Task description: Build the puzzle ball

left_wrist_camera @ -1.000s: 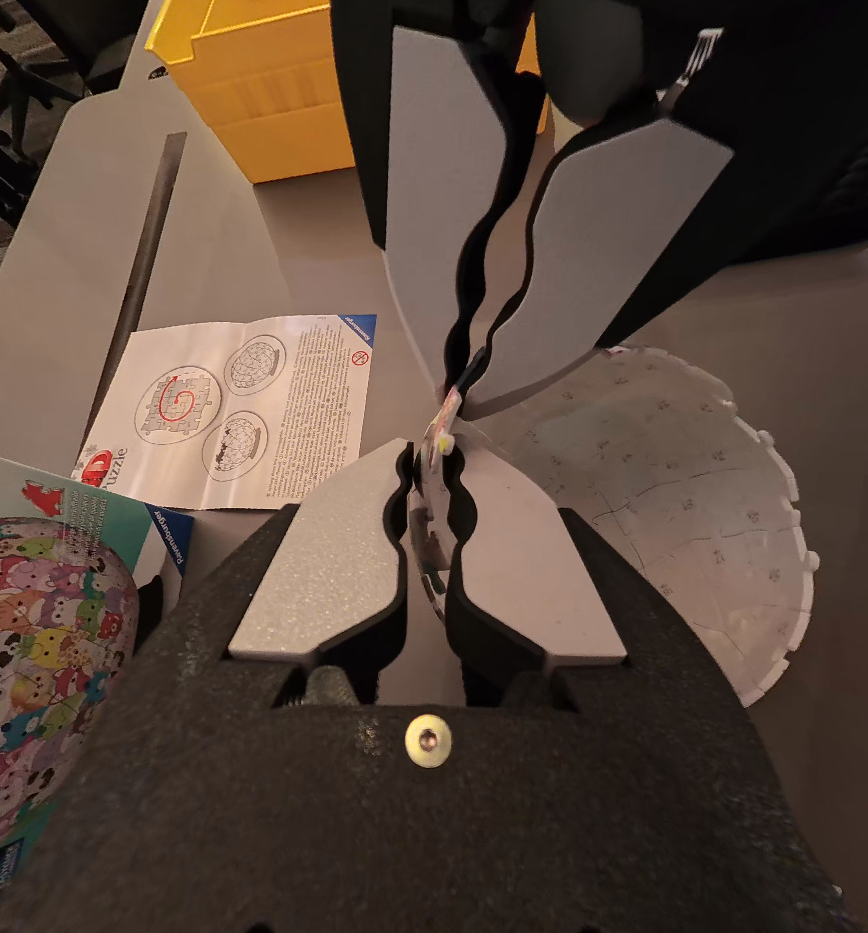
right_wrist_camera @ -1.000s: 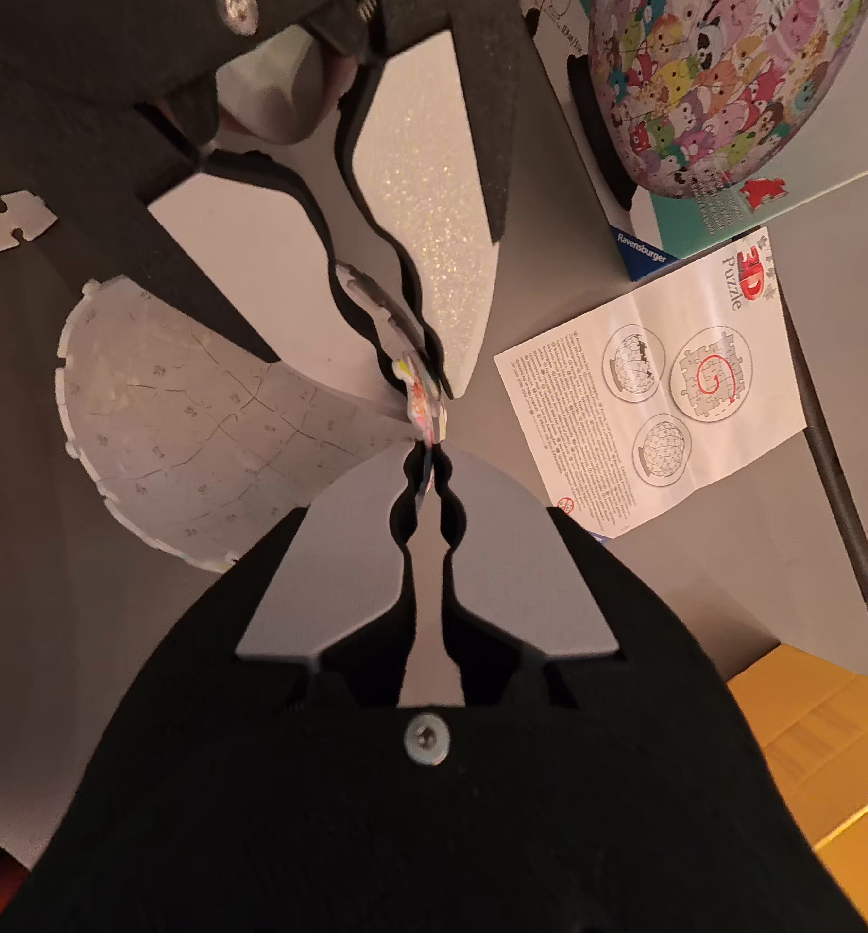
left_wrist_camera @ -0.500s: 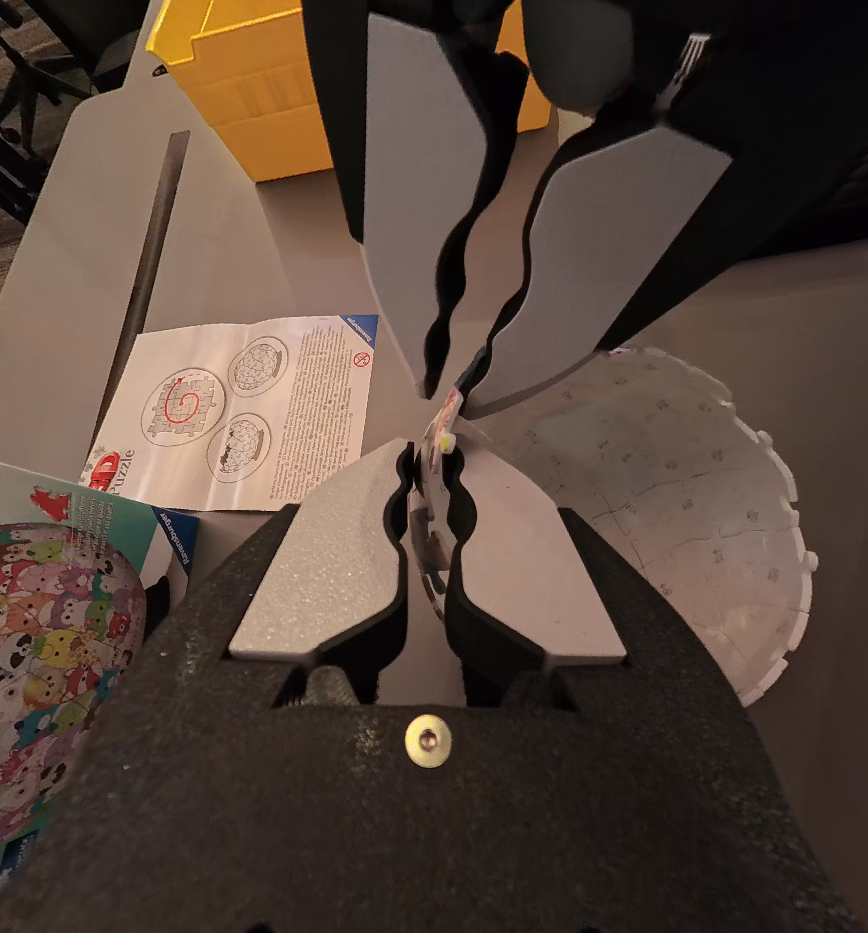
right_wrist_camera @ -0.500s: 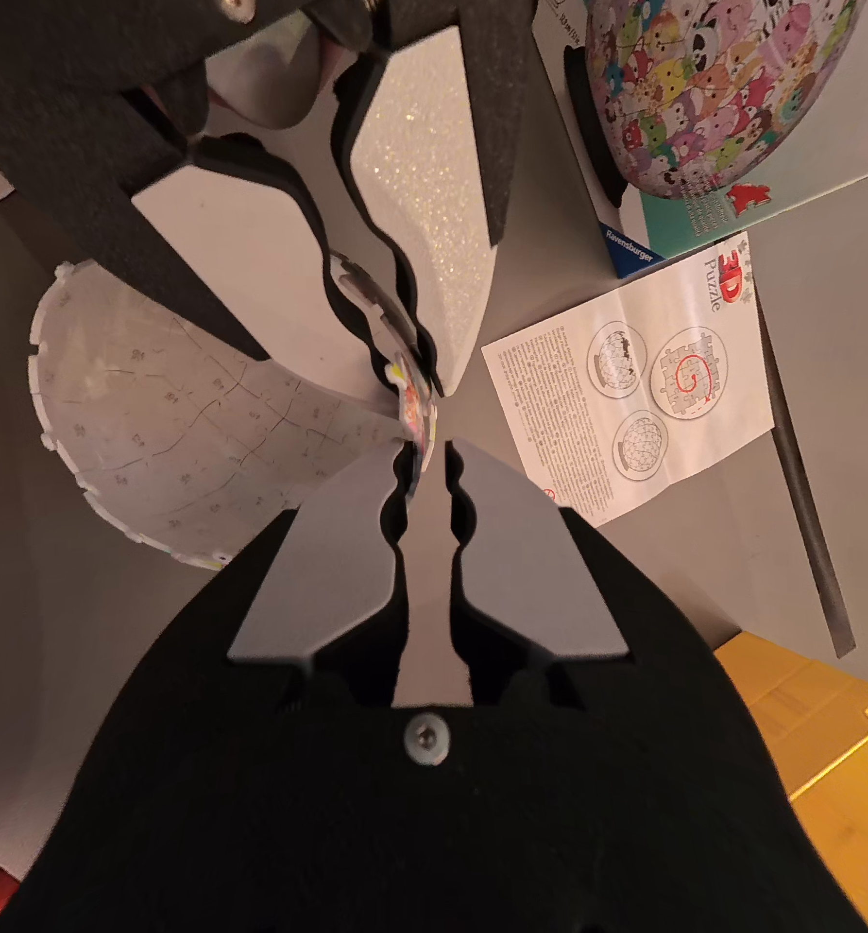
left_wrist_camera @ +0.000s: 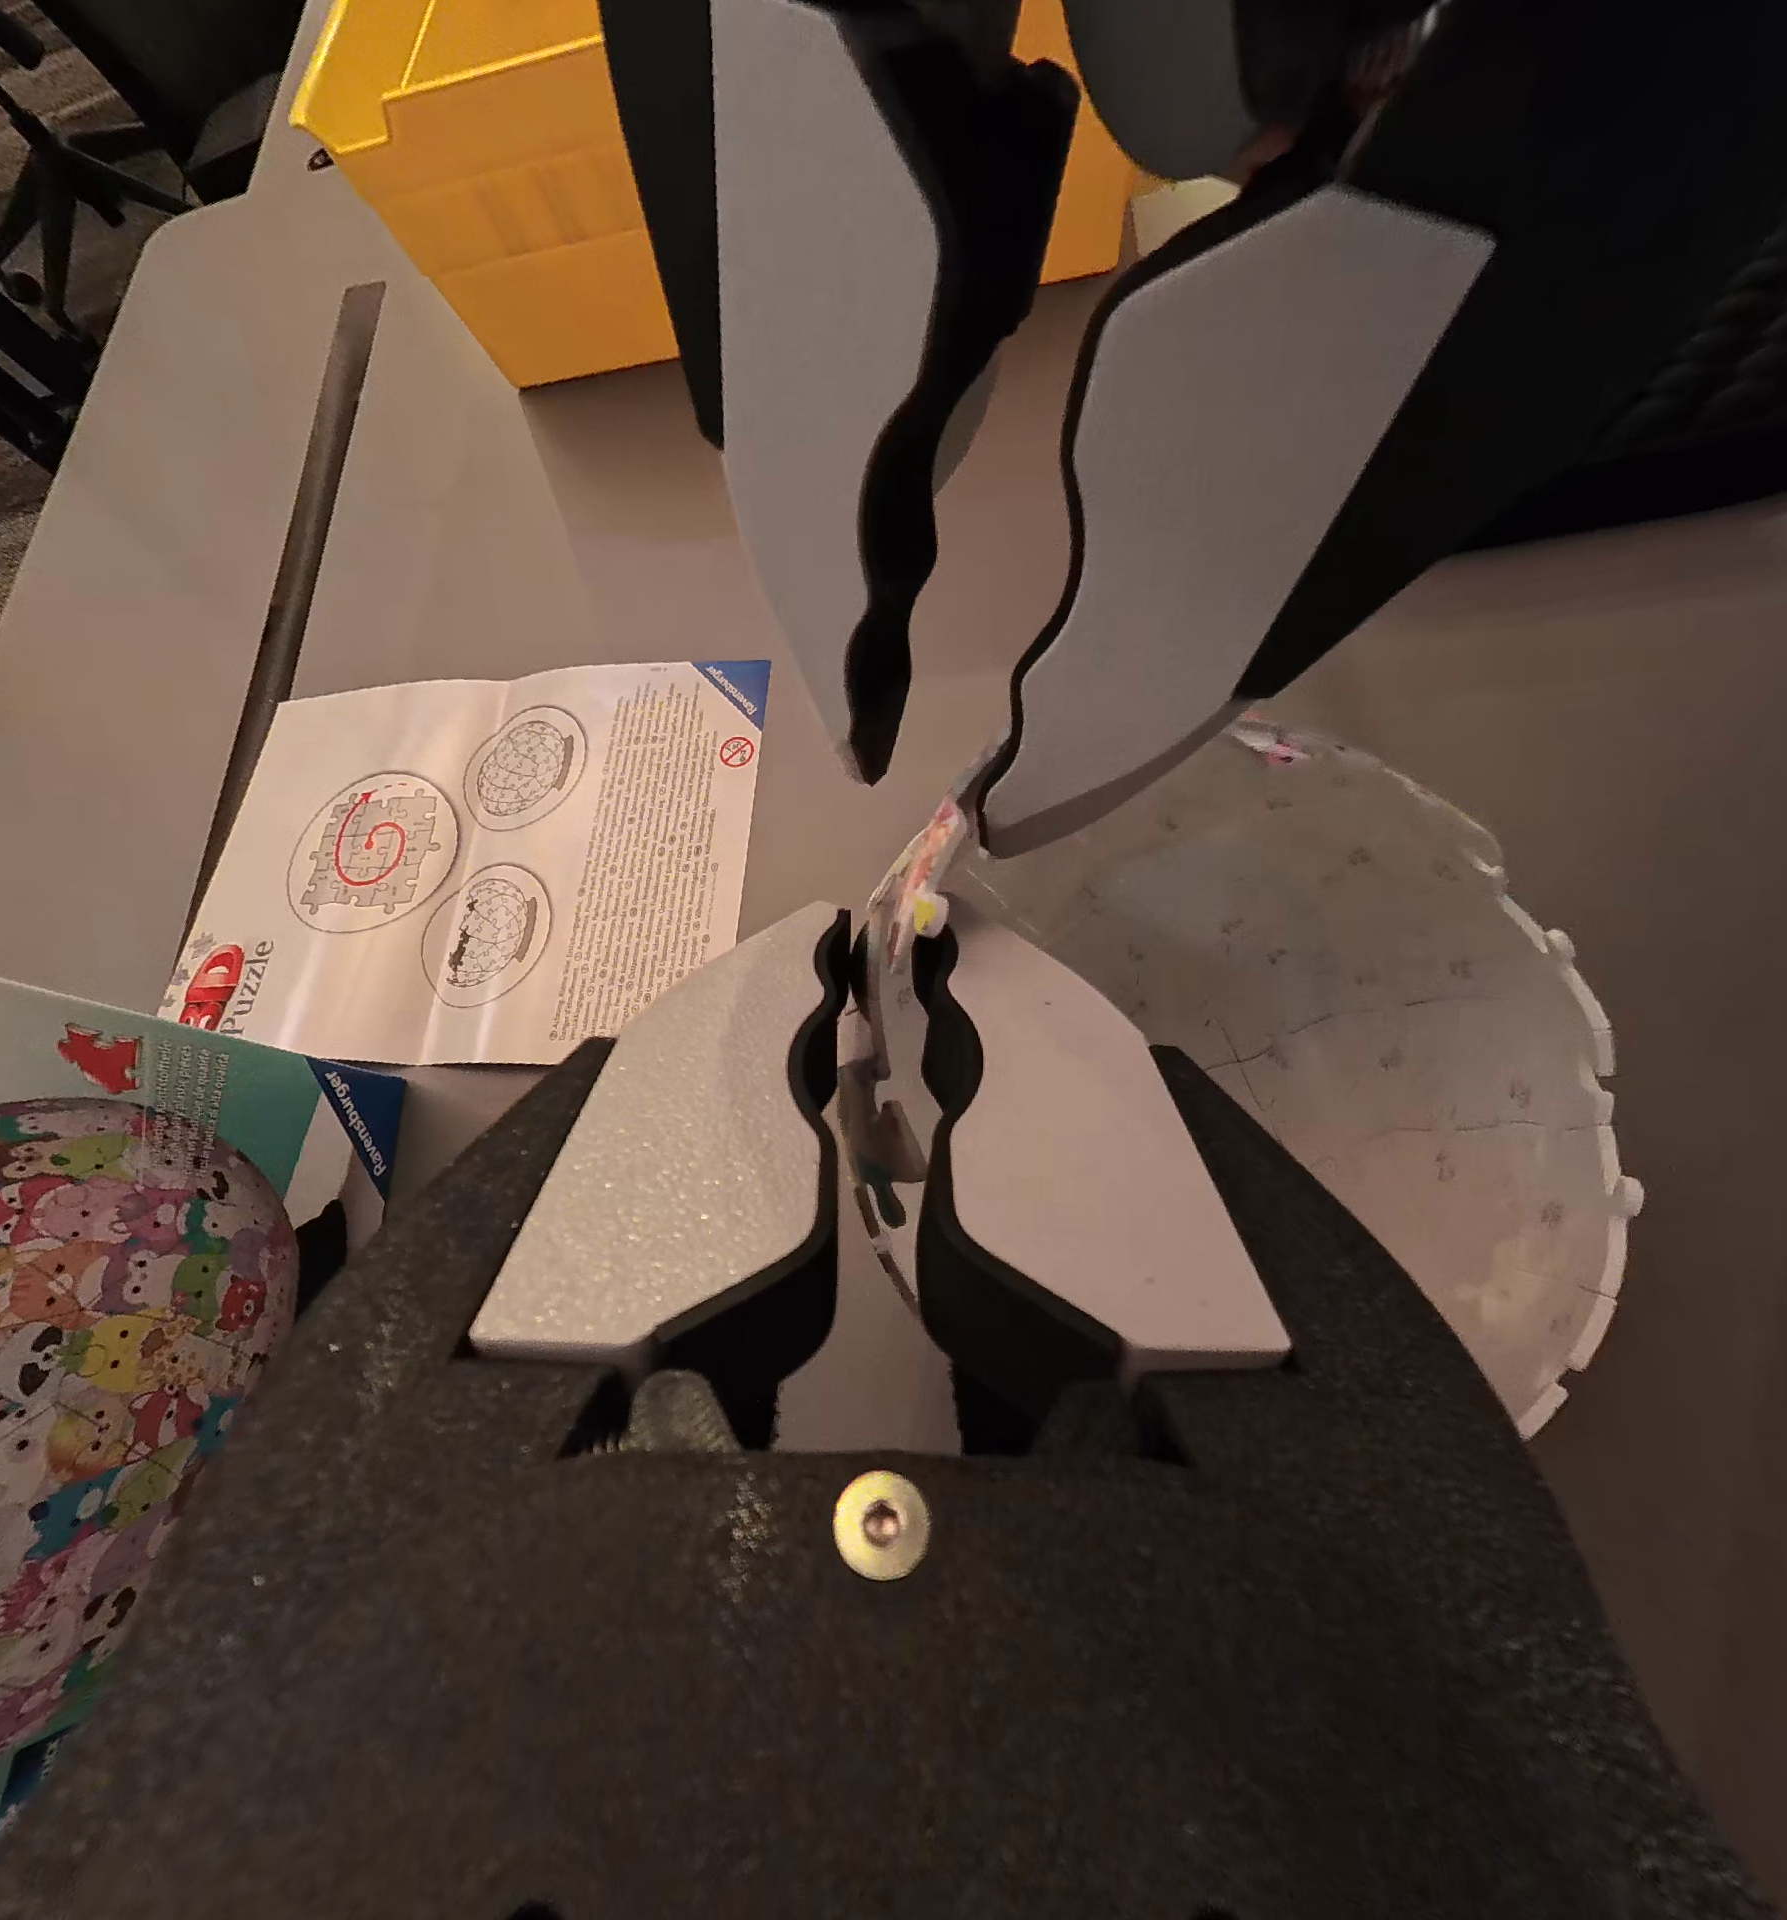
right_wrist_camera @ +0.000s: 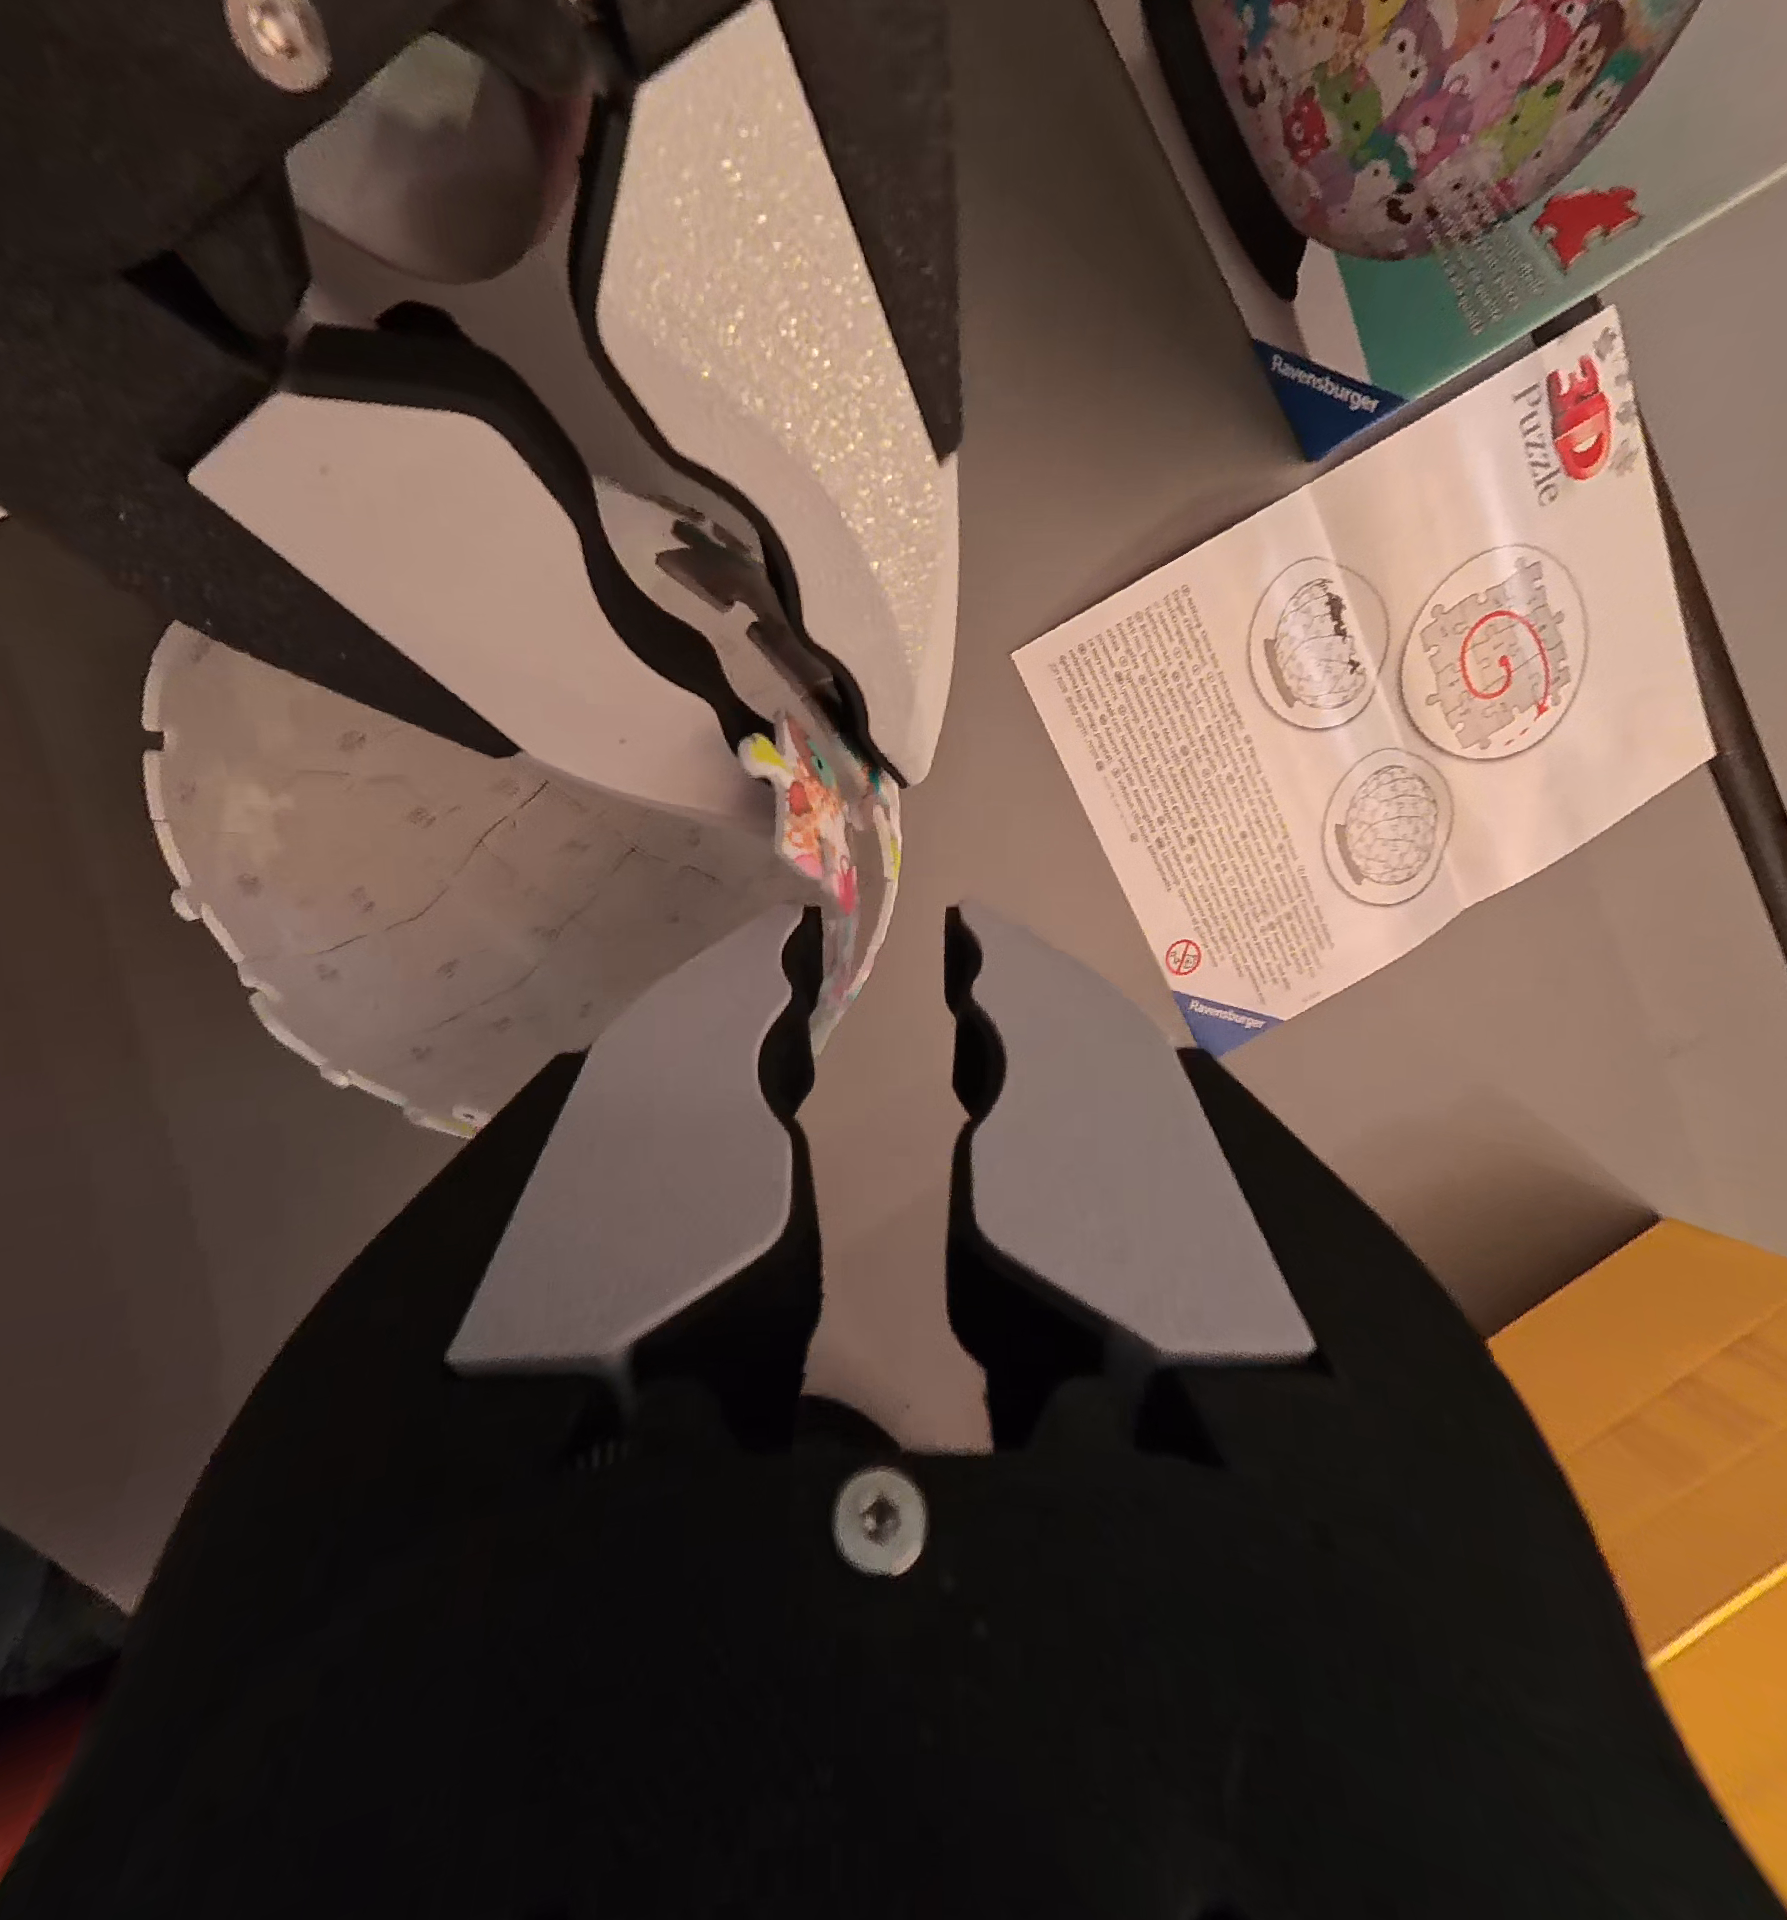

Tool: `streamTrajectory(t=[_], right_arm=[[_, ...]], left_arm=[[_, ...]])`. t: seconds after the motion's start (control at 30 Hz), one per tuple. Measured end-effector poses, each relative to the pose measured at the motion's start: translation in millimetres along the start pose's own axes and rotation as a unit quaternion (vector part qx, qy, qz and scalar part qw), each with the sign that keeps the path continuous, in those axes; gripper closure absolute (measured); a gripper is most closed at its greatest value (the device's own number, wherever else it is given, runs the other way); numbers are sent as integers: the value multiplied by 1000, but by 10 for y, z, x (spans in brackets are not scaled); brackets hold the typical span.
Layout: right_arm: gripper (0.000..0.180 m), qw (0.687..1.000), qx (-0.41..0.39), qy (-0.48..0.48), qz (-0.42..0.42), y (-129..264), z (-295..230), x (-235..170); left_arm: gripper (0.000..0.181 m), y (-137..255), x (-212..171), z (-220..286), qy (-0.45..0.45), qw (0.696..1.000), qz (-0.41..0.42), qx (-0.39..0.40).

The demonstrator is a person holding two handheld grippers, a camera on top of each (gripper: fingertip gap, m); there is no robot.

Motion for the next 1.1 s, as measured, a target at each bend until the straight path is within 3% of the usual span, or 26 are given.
streamTrajectory(t=[0.53, 0.87, 1.1], right_arm=[[157, 997, 10, -31, -63, 37, 8, -92], [169, 989, 83, -100, -75, 7, -19, -100], [171, 985, 87, -102, -110, 2, -7, -110]], left_arm=[[170, -9, 13, 2, 8, 1000, -11, 5], [170, -17, 17, 0, 19, 1000, -14, 4], [170, -32, 23, 6, 23, 1000, -21, 6]])
Point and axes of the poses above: each gripper's, where its closed fingertips meet, y back along the fingers, x out of its top, z = x × y across the jaws, the point moved 4 cm from there along y, back along the fingers, and after that the axes turned 4 degrees about -z, right-handed, at the moved point
